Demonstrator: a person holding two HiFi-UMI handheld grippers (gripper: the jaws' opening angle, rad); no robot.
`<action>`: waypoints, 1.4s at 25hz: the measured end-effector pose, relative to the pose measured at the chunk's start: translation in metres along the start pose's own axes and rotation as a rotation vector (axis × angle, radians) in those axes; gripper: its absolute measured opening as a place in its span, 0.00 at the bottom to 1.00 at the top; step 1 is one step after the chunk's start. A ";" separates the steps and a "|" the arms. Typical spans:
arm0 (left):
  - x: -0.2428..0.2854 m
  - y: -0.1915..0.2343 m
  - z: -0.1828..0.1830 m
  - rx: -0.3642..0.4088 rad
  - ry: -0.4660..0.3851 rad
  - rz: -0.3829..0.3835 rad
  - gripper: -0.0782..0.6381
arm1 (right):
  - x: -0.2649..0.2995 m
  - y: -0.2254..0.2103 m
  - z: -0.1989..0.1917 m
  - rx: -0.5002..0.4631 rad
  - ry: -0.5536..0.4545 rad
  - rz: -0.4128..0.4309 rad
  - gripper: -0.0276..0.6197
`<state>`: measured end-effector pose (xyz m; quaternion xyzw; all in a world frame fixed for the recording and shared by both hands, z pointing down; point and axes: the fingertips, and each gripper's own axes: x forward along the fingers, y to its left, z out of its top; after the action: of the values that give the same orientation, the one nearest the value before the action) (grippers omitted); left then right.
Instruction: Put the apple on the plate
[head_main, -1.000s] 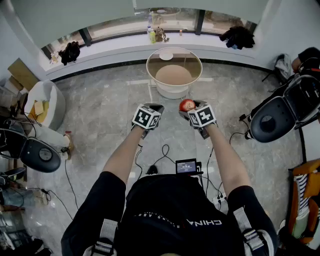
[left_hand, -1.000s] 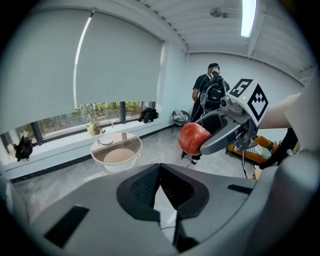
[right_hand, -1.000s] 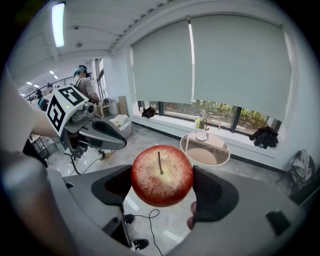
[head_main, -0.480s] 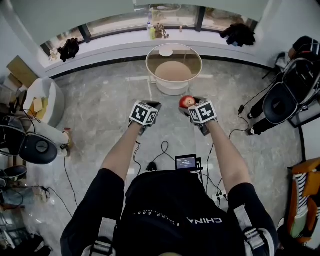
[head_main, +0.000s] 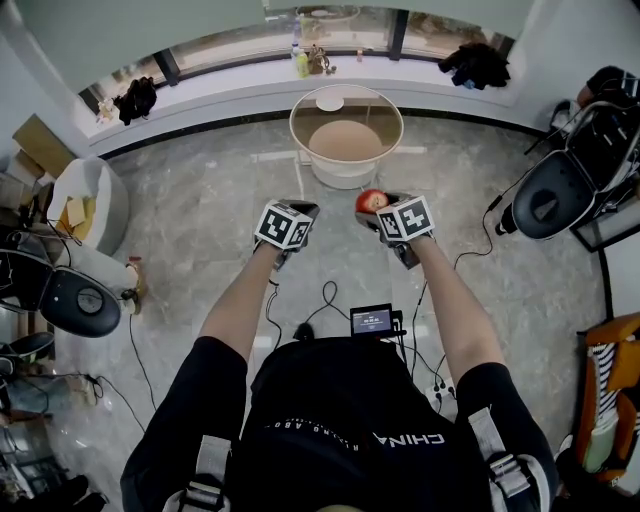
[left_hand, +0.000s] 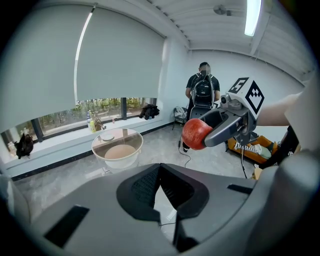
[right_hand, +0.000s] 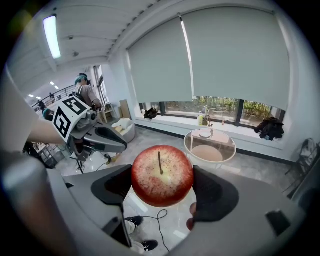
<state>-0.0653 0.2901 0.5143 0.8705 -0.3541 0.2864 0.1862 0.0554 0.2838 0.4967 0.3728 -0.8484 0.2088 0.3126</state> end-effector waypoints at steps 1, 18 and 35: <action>0.001 0.000 0.001 0.003 0.000 0.005 0.13 | 0.000 -0.001 -0.001 0.000 0.002 0.001 0.66; 0.032 -0.039 0.007 0.002 0.035 0.063 0.13 | -0.032 -0.050 -0.037 0.029 -0.002 0.015 0.66; 0.092 0.019 0.017 -0.007 0.039 0.088 0.13 | 0.031 -0.100 -0.031 0.036 0.024 -0.003 0.66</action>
<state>-0.0191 0.2212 0.5619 0.8476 -0.3894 0.3102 0.1835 0.1270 0.2234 0.5522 0.3769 -0.8401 0.2283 0.3163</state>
